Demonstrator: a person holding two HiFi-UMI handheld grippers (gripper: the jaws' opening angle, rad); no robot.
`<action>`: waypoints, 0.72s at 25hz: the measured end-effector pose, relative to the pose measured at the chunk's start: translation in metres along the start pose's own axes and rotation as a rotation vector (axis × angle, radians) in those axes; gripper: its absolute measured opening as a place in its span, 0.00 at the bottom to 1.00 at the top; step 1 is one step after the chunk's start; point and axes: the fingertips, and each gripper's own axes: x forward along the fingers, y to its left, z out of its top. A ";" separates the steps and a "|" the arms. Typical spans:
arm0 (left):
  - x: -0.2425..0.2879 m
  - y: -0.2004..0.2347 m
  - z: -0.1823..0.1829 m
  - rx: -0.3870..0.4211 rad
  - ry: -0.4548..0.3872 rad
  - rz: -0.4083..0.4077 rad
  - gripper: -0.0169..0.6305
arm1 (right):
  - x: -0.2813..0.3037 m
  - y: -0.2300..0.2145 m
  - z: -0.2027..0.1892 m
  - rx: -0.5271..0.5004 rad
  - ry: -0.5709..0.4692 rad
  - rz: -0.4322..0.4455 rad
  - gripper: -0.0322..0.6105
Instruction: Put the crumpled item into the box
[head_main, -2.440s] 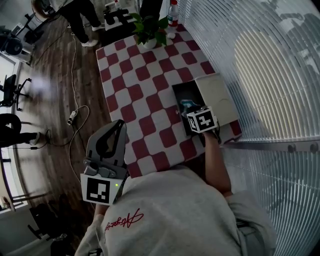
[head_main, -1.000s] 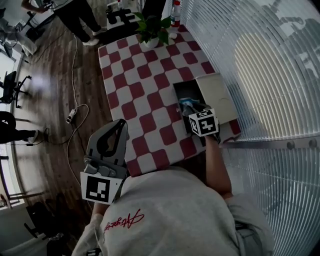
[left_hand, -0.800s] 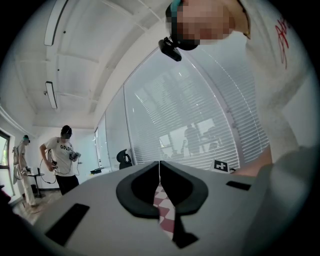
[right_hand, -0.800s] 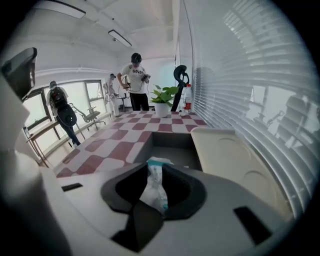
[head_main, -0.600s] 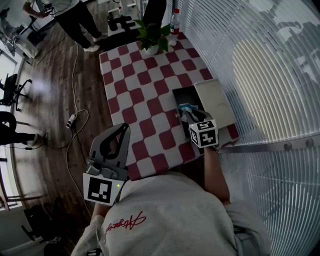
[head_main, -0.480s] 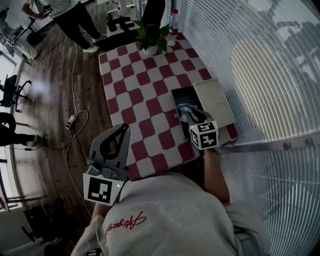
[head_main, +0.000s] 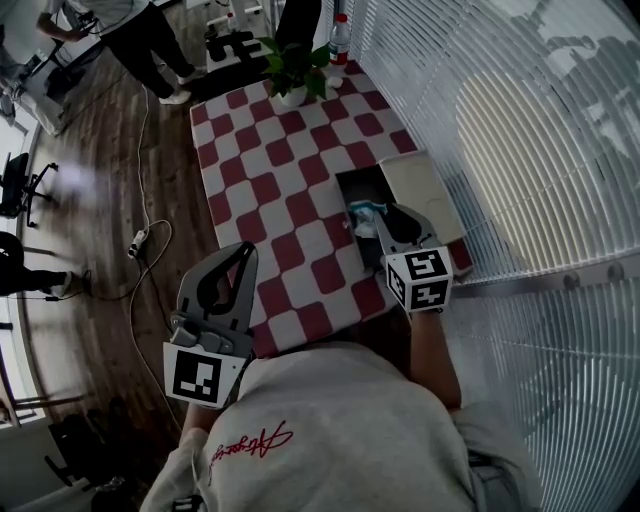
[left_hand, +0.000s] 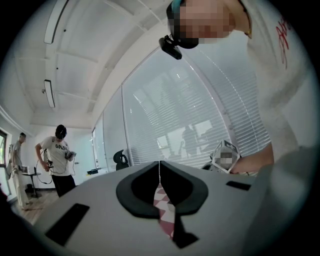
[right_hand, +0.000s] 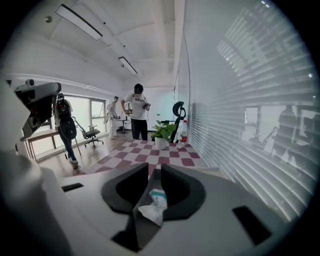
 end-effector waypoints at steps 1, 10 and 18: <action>0.000 -0.001 0.001 0.001 -0.002 -0.001 0.05 | -0.004 0.001 0.006 0.004 -0.020 0.003 0.19; -0.001 -0.005 0.003 0.000 -0.006 -0.009 0.05 | -0.033 0.008 0.045 0.021 -0.173 0.000 0.12; -0.001 -0.004 0.003 0.006 -0.007 -0.018 0.05 | -0.054 0.015 0.071 0.040 -0.270 0.019 0.08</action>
